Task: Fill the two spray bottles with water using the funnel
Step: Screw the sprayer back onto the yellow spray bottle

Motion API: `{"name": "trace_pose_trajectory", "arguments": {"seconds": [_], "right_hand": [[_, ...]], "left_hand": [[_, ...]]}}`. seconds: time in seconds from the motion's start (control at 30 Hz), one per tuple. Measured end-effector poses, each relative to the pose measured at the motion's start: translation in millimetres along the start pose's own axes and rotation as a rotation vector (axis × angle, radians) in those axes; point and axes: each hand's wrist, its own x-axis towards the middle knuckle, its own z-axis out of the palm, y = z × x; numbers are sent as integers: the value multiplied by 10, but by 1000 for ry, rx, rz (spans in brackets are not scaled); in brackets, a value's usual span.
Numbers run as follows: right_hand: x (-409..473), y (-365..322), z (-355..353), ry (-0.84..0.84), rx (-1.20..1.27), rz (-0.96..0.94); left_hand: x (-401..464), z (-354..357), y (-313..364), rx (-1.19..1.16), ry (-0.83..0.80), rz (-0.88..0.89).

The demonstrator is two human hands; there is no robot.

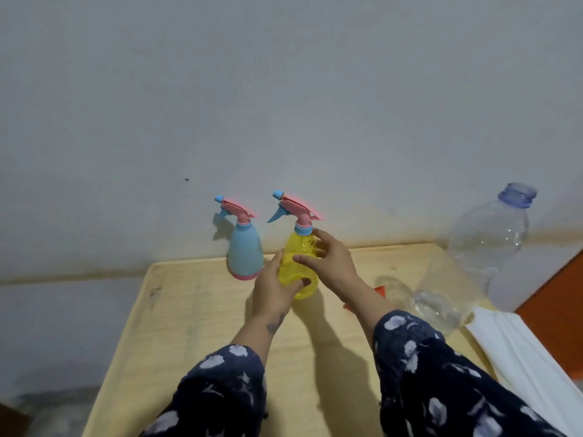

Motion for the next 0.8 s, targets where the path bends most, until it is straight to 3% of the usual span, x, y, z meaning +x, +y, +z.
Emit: {"name": "trace_pose_trajectory", "arguments": {"seconds": [0.37, 0.8], "right_hand": [[720, 318, 250, 59, -15, -5], [681, 333, 177, -44, -51, 78]], "left_hand": [[873, 351, -345, -33, 20, -33], [864, 293, -321, 127, -11, -15]]}}
